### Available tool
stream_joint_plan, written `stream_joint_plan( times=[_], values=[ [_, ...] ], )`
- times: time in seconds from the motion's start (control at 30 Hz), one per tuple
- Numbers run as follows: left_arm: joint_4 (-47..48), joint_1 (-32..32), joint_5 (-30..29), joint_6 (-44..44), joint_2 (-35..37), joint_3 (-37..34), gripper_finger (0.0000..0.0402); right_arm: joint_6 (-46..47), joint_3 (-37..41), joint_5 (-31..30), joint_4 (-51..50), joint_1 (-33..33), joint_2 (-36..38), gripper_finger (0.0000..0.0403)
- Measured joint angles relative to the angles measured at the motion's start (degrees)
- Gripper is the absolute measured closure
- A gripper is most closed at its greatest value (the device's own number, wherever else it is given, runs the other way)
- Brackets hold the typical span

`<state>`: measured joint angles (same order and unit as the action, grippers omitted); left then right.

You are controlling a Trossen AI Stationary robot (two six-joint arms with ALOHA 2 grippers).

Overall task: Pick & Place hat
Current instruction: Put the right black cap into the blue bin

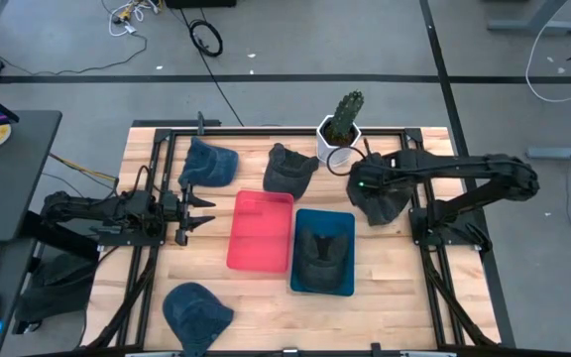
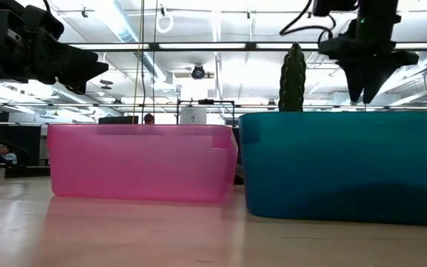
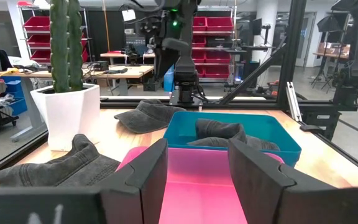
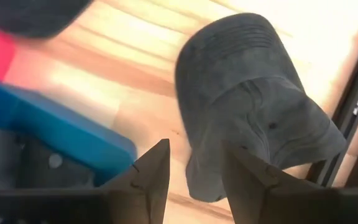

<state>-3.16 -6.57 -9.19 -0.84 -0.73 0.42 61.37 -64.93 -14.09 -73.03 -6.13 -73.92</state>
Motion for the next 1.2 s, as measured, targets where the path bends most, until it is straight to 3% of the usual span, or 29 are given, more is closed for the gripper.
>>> stream_joint_plan(
  times=[0.2, 0.43, 0.77, 1.0, 1.1, 1.2],
  values=[
    [-0.01, 0.01, 0.02, 0.00, 0.00, -0.01, 0.0229, 2.96, 1.19, -0.47, -0.22, -1.58, -3.17, 0.0263],
    [0.00, 0.00, 0.00, -0.01, 0.00, -0.01, 0.0229, 4.79, 10.93, -0.09, 3.40, -3.67, -3.18, 0.0263],
    [0.00, 0.01, 0.01, 0.00, 0.00, -0.01, 0.0229, 5.68, 23.25, 3.49, 23.17, -6.26, -1.40, 0.0263],
    [0.00, 0.01, 0.00, 0.00, 0.00, -0.01, 0.0229, 2.78, 28.16, 3.06, 28.03, -9.36, -1.40, 0.0264],
    [0.00, 0.00, 0.00, 0.00, 0.00, 0.00, 0.0229, 0.43, 28.74, 2.57, 27.17, -10.17, -1.38, 0.0277],
    [-0.01, 0.00, 0.01, 0.00, 0.00, 0.00, 0.0229, -1.45, 28.76, 1.66, 26.97, -10.19, -1.38, 0.0314]
  ],
)
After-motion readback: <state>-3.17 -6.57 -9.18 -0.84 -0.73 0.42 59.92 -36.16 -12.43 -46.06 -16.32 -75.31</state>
